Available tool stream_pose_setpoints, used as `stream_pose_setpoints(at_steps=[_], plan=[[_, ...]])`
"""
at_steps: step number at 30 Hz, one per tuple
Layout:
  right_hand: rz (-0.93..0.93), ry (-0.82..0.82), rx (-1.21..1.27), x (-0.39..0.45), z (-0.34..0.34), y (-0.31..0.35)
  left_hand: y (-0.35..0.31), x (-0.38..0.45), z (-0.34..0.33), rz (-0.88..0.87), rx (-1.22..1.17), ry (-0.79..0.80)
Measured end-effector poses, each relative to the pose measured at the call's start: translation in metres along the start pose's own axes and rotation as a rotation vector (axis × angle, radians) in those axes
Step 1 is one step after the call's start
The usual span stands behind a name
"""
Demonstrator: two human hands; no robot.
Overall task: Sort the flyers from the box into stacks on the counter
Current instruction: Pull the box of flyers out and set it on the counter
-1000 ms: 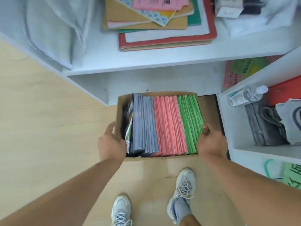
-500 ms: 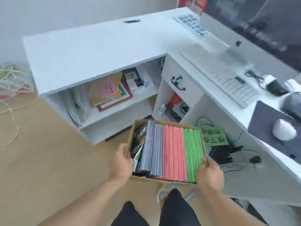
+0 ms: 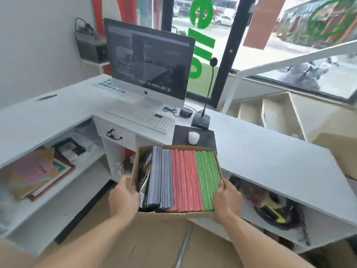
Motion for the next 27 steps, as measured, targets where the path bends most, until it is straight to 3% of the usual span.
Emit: stream_pose_setpoints(at_steps=[8,14,27], plan=[[-0.140,-0.137,-0.034,0.040,0.108,-0.096,-0.111,-0.060,-0.076,-0.138,-0.014,0.174],[-0.229,-0.204,-0.050,0.086,0.153,-0.134,-0.167,-0.073,-0.141,-0.156,-0.038,0.279],[-0.373,-0.279,-0.085,0.247,0.128,-0.128,-0.245,0.044,-0.313,-0.170,-0.026,0.501]])
Point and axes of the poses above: each hand's wrist, its own x-axis towards the middle knuckle, its own z-axis out of the back of the hand, y = z × x, the point moved 3 cm from there along x, towards the middle knuckle, and after that the axes turned 3 degrees about -x, right-handed, at the moved point
